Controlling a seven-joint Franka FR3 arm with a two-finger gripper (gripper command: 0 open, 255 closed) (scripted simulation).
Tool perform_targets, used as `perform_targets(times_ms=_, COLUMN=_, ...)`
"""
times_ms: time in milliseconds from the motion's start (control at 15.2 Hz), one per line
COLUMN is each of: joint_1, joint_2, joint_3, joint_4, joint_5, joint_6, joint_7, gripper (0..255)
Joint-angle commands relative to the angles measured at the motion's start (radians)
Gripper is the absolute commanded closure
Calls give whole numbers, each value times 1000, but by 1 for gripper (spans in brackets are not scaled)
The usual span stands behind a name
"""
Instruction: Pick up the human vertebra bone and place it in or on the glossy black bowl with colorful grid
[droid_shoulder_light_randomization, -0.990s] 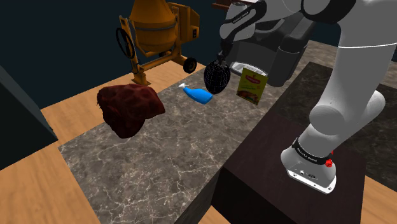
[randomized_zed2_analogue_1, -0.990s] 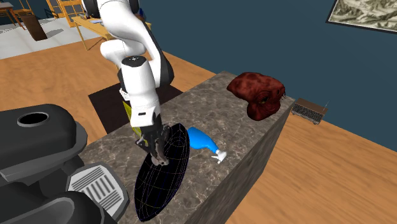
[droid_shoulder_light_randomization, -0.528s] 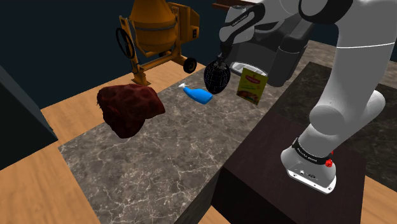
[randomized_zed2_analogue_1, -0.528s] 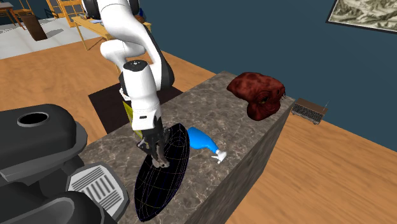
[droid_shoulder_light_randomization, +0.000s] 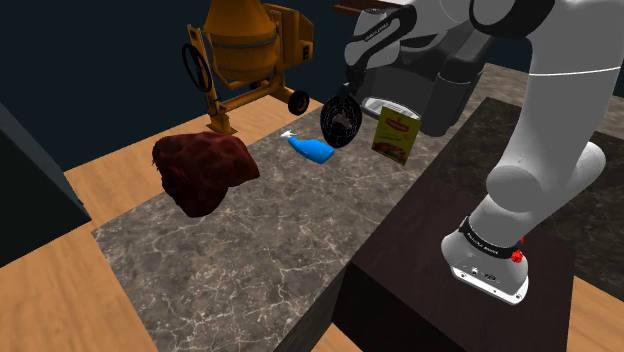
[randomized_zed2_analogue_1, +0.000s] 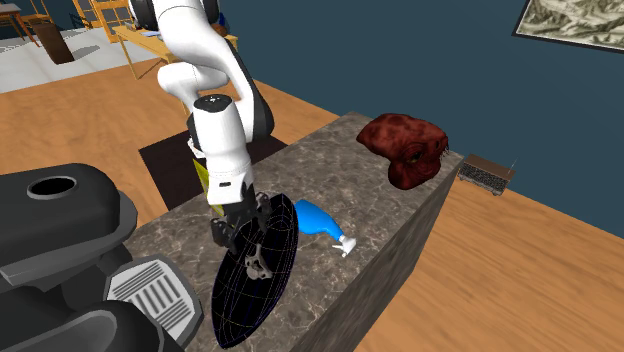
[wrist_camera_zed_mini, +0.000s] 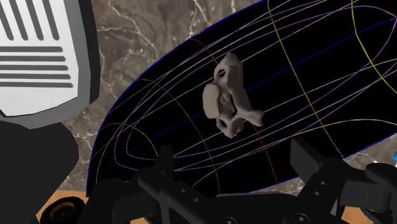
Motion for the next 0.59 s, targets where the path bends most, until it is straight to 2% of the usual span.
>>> perform_targets(times_ms=0, joint_1=0, joint_2=-26, joint_3=1, joint_4=-4, joint_5=1, joint_6=-22, joint_7=-1, gripper=0)
perform_targets(times_ms=198, joint_1=-2, joint_2=-96, joint_3=3, joint_4=-9, joint_5=5, joint_6=-87, joint_7=-3, gripper=0)
perform_targets(times_ms=528, joint_1=-2, joint_2=-96, joint_3=2, joint_4=-9, joint_5=5, joint_6=-87, joint_7=-3, gripper=0)
